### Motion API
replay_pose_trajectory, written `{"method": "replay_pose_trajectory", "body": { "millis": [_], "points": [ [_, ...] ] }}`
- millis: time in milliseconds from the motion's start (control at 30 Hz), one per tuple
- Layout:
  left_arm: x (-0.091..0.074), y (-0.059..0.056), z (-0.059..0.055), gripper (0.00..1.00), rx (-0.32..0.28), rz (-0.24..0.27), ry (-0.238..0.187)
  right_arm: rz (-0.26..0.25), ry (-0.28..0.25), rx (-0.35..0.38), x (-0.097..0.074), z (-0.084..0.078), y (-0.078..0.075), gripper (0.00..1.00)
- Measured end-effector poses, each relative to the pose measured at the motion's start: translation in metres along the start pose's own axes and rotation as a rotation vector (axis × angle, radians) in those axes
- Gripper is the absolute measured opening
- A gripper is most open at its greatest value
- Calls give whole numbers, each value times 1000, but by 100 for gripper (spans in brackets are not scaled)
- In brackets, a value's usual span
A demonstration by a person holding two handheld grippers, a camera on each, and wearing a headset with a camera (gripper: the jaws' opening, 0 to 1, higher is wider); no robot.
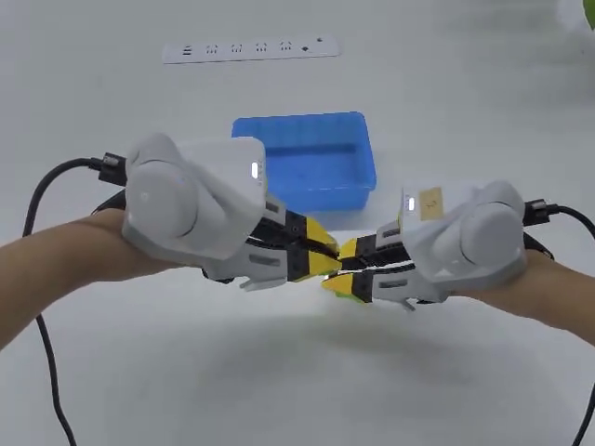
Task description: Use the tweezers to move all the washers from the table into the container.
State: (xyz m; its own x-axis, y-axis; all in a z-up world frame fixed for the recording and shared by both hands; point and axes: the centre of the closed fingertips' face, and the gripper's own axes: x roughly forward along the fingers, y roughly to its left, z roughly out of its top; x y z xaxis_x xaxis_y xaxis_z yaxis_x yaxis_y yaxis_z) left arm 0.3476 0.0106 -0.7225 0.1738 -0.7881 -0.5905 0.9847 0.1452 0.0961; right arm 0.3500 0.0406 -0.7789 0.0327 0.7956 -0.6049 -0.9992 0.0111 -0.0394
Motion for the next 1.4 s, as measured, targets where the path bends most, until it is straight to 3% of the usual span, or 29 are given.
{"method": "replay_pose_trajectory", "body": {
  "millis": [100,200,333,433,533,667,833,967,1233,1367,1400],
  "points": [
    [1,2,-1,7,1,4,4,-2,0,-2,0,-1,-1,9],
    [2,4,-1,7,-43,20,-2,-3,-7,2,-1,-1,-1,9],
    [2,3,-1,8,-40,31,-16,-7,-11,5,-2,-1,0,9],
    [1,0,-5,18,-34,38,10,-18,-15,6,-3,-1,1,9],
    [-3,-5,-9,19,-20,36,22,-23,-15,11,-6,-2,1,9],
    [-12,-1,-8,24,-82,89,-11,-35,-21,15,-10,3,0,9],
    [-25,1,-12,34,-60,144,-12,-53,-38,24,-16,11,1,9],
    [-37,3,-14,41,-77,191,-23,-52,-35,6,-19,16,6,9],
    [-62,5,-23,55,-167,300,-69,-55,-33,-5,-24,27,10,9],
    [-74,-5,-30,62,-243,312,-75,-68,-25,-49,-30,38,5,9],
    [-75,-7,-31,68,-259,312,-73,-70,-26,-56,-31,41,4,9]
  ]
}}
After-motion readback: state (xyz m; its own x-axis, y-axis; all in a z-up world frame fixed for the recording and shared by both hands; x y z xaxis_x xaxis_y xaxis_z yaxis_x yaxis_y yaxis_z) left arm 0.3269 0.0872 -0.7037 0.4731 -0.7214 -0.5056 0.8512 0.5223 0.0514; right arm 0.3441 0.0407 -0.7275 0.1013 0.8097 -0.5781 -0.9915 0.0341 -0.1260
